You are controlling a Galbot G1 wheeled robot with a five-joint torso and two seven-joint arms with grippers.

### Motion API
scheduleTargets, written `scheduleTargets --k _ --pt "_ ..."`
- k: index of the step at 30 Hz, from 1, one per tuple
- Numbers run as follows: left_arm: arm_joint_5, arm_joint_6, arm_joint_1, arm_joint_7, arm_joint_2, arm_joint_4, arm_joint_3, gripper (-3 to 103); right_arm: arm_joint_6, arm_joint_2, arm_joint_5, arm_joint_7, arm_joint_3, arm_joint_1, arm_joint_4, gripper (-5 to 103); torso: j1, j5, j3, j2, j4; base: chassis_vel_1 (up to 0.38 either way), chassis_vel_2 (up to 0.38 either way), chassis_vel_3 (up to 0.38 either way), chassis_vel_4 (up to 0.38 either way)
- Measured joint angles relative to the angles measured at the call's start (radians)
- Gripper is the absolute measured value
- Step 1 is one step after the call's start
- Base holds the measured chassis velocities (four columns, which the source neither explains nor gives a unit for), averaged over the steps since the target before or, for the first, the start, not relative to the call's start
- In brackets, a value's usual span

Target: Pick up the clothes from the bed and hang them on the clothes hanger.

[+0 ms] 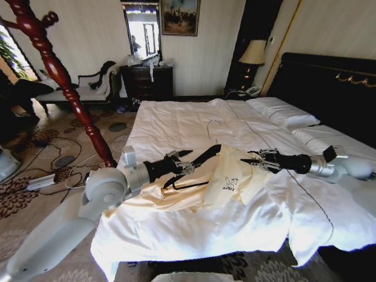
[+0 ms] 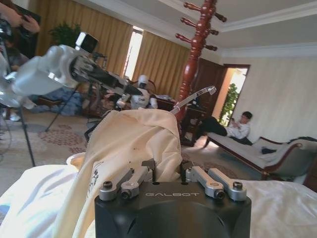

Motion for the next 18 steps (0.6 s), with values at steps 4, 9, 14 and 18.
scheduleTargets --k 4,9,14,18 --pt "0.000 -0.013 0.002 -0.002 0.007 -0.007 -0.010 100 0.006 0.017 -0.023 0.038 -0.004 0.000 -0.002 23 0.000 0.0000 0.000 0.000 0.0001 0.000 0.000 0.000 0.000" --pt "0.009 -0.055 0.014 -0.078 0.004 0.049 -0.065 100 0.058 0.053 -0.078 0.092 0.012 0.009 0.011 23 0.000 0.0000 0.000 0.000 -0.0001 0.000 0.000 0.000 0.000" --pt "0.002 -0.115 0.036 -0.247 0.011 0.150 -0.152 100 0.111 0.111 -0.135 0.146 0.073 -0.005 0.082 23 0.000 -0.0004 0.000 0.000 0.0002 0.000 0.000 0.000 0.000" --pt "0.028 -0.078 0.073 -0.382 0.034 0.213 -0.173 100 0.141 0.158 -0.157 0.201 0.093 -0.012 0.140 23 0.000 -0.0003 0.000 0.000 0.0000 0.000 0.000 0.000 0.000"
